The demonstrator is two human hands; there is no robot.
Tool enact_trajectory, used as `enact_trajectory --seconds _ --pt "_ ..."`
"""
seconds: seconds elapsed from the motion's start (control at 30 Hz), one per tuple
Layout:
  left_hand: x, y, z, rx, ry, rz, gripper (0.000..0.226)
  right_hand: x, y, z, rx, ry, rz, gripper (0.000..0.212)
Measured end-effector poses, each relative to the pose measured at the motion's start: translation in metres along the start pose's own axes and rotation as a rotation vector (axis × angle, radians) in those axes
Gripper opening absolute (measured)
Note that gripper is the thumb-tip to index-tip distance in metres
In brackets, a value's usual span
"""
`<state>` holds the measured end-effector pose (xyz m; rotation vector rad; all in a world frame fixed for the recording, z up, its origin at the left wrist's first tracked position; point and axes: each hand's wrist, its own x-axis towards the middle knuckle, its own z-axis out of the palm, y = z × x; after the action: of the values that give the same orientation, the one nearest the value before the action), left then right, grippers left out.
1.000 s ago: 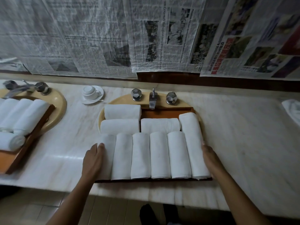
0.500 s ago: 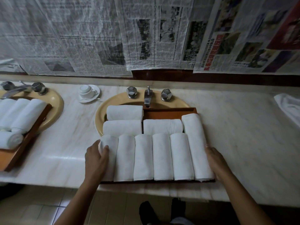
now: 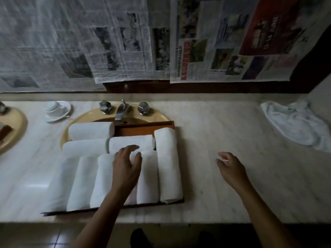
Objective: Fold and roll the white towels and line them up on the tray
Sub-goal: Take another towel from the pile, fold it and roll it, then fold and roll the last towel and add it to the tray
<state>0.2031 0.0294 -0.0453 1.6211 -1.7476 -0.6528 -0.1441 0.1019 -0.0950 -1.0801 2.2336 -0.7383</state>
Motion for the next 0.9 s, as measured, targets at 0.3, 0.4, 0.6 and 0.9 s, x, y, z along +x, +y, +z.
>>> enact_trajectory --seconds 0.3,0.4,0.6,0.9 --pt "-0.014 0.136 0.151 -0.128 -0.148 0.074 0.023 0.088 0.123 -0.124 -0.209 0.053 0.053 0.044" --pt "-0.017 0.171 0.189 -0.153 -0.212 0.062 0.014 0.127 0.158 -0.169 -0.31 0.111 0.142 0.053" --pt "-0.015 0.21 0.24 -0.153 -0.358 0.045 0.016 0.203 0.216 -0.232 -0.416 0.215 0.18 0.061" --pt "-0.021 0.22 0.269 -0.13 -0.452 -0.018 0.023 0.225 0.231 -0.246 -0.218 0.345 -0.028 0.022"
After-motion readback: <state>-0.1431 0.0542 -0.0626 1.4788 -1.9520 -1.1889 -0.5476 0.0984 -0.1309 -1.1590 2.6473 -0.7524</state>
